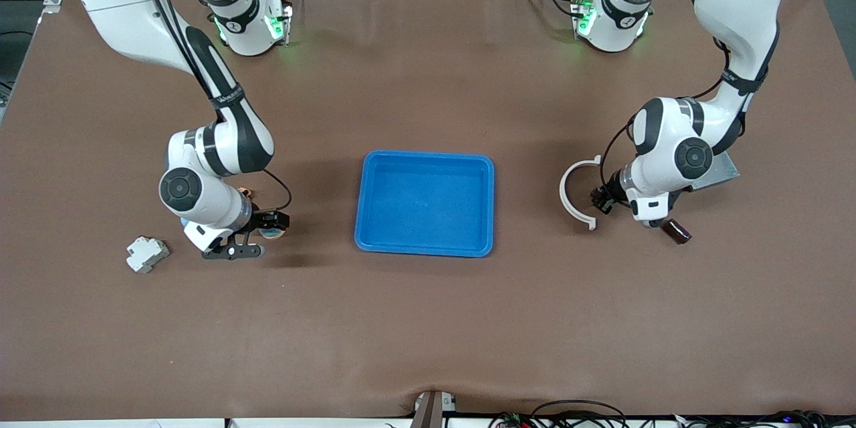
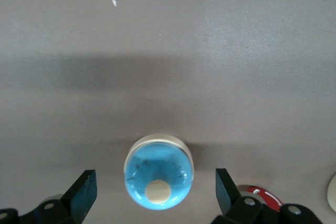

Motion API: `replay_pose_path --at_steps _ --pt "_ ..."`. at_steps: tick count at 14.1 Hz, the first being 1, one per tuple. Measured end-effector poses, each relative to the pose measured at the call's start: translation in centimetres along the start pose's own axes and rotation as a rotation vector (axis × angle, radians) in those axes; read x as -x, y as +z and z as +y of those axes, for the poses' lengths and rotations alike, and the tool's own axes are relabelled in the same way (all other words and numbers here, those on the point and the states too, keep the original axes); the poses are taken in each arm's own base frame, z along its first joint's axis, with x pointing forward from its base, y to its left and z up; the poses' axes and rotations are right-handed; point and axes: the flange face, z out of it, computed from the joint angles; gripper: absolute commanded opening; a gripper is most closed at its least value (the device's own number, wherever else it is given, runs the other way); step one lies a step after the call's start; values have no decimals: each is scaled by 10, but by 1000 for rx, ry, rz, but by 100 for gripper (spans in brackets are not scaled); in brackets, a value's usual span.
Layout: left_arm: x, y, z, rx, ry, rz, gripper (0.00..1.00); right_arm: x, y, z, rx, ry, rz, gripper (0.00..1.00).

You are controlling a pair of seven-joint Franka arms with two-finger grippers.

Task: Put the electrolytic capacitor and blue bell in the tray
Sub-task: 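Grasp the capacitor with the left gripper while the right gripper grasps the bell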

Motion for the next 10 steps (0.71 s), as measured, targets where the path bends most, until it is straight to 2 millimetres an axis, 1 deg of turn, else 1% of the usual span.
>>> replay_pose_path --at_steps 1,3,5,7,10 --pt "0 0 0 0 0 0 0 0 2 2 0 0 -4 100" --pt "0 -2 2 4 1 2 0 1 8 2 1 -6 -10 100" --pt "-2 -9 6 16 3 9 0 1 17 2 2 -9 -18 100" --pt "-4 -27 15 11 4 4 0 2 26 2 2 -9 -27 100" --pt "-4 -67 33 -16 -13 -18 0 3 32 3 3 -9 -35 100"
